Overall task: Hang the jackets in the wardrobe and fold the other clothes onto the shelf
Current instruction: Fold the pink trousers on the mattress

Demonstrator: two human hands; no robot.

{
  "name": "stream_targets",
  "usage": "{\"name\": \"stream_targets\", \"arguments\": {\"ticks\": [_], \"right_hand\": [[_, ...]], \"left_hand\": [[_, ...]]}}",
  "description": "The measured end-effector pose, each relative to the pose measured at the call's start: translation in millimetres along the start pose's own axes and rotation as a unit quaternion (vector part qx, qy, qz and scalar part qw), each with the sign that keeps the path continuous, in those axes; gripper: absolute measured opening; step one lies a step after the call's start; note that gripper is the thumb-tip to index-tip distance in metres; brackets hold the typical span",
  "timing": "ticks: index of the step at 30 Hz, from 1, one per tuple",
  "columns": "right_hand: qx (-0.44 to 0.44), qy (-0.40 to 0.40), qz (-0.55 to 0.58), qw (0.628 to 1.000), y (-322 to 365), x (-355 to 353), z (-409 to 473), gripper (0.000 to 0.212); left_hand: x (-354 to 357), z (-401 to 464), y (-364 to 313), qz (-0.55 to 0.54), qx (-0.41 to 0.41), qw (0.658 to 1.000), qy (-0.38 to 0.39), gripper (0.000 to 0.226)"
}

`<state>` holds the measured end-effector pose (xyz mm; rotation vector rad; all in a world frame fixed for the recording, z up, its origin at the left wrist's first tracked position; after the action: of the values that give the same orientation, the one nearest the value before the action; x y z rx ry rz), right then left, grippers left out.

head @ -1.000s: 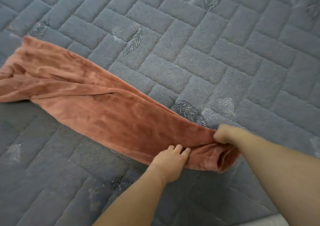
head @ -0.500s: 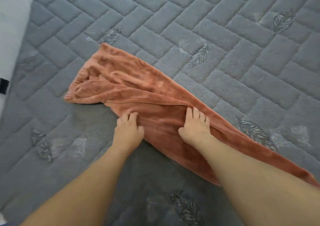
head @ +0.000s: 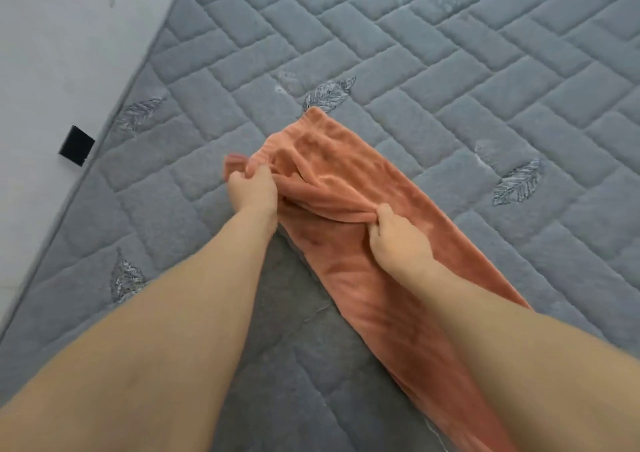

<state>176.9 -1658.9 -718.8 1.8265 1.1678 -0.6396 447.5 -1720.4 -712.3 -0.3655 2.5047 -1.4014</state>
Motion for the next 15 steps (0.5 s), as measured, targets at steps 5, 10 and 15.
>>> {"name": "stream_targets", "arguments": {"ticks": [5,10,15], "right_hand": [[0.068,-0.126,-0.003,0.990,-51.1,-60.1,30.9,0.023],[0.180,-0.169,-0.099,0.964,-87.7,-37.6,68.1,0.049],[0.156,-0.275,-0.069,0.946,-104.7,-25.3,84.2,0.045]], "left_hand": [[104.6,22.4,-73.6,0.193,0.113,0.964,0.141,0.015],[169.1,60.9,19.3,0.640,0.021,0.712,0.289,0.062],[187.4,74.5,60.0,0.692,0.114,0.681,0.211,0.079]]}}
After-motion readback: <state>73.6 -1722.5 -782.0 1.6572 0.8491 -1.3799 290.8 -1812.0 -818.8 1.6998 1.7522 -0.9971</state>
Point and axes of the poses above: each hand's wrist, its own z-axis towards the middle knuckle, its own x-axis out of the palm, y = z × x, the point moved 10 cm from there along z, towards the middle knuckle, and after that the axes turned 15 degrees about y, right-handed, at the moved point
